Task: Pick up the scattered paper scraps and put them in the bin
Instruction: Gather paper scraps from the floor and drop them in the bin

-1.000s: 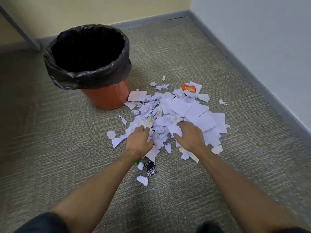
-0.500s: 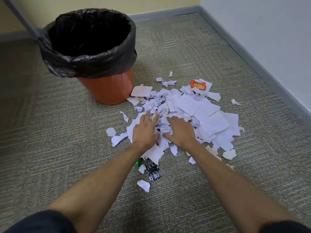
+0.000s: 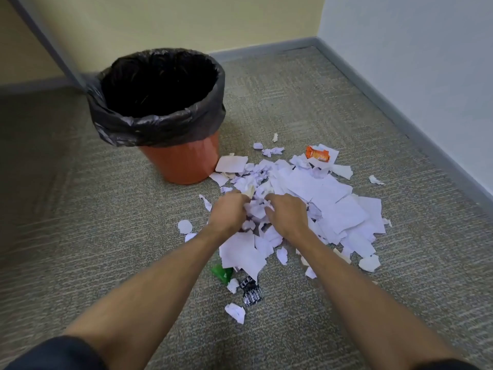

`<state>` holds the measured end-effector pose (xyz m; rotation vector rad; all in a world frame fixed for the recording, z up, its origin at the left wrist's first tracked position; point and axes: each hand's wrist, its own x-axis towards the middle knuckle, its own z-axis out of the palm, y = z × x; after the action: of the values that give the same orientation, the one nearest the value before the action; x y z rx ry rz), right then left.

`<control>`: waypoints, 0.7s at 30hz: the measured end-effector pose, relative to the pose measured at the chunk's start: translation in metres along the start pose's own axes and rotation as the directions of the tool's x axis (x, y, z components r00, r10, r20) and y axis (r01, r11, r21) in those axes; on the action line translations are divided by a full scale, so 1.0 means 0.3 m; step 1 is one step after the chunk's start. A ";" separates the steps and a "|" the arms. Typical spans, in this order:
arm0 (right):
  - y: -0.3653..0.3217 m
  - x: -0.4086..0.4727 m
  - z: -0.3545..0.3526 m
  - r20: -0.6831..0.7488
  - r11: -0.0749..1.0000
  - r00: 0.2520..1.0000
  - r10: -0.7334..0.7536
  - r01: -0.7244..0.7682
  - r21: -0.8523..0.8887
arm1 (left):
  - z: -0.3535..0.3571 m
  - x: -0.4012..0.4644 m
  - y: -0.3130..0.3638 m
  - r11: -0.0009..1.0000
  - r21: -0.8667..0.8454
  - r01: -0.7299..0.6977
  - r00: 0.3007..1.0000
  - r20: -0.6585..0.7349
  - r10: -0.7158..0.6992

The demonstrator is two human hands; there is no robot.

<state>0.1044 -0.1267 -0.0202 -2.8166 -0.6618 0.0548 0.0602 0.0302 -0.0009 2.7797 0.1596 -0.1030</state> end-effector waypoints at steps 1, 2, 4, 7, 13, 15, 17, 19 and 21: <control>-0.006 0.016 -0.030 -0.017 1.000 1.000 0.008 -0.008 0.031 | -0.037 0.007 0.000 1.000 -0.022 0.006 1.000 -0.025 -0.006; -0.012 0.032 -0.061 -0.033 0.998 0.999 0.012 -0.010 0.058 | -0.076 0.014 0.001 0.999 -0.036 0.006 0.999 -0.053 -0.008; -0.029 0.062 -0.131 -0.059 0.994 0.998 0.011 -0.004 0.110 | -0.159 0.024 0.011 0.998 -0.060 0.002 0.994 -0.107 -0.008; -0.064 0.102 -0.252 -0.126 0.990 0.992 -0.013 0.030 0.135 | -0.300 0.031 0.042 0.987 -0.156 -0.029 0.978 -0.206 -0.004; -0.203 0.210 -0.529 -0.246 0.955 0.969 0.013 0.061 0.290 | -0.609 0.068 0.068 0.939 -0.337 -0.066 0.900 -0.427 -0.090; -0.261 0.268 -0.603 -0.265 0.936 0.964 0.008 0.087 0.342 | -0.704 0.087 0.046 0.937 -0.346 -0.051 0.864 -0.487 -0.132; -0.326 0.330 -0.663 -0.286 0.919 0.958 -0.013 0.124 0.375 | -0.785 0.114 0.003 0.947 -0.322 -0.010 0.836 -0.523 -0.170; -0.393 0.393 -0.699 -0.303 0.914 0.951 -0.058 0.172 0.367 | -0.846 0.141 -0.050 0.945 -0.323 0.042 0.811 -0.542 -0.221; -0.454 0.450 -0.710 -0.294 0.921 0.950 -0.109 0.208 0.331 | -0.880 0.165 -0.099 0.942 -0.319 0.107 0.803 -0.531 -0.271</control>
<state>0.1859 0.0021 0.2225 -2.3534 -0.7302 -0.2149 0.1193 0.1555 0.2312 2.4202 0.5605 0.6635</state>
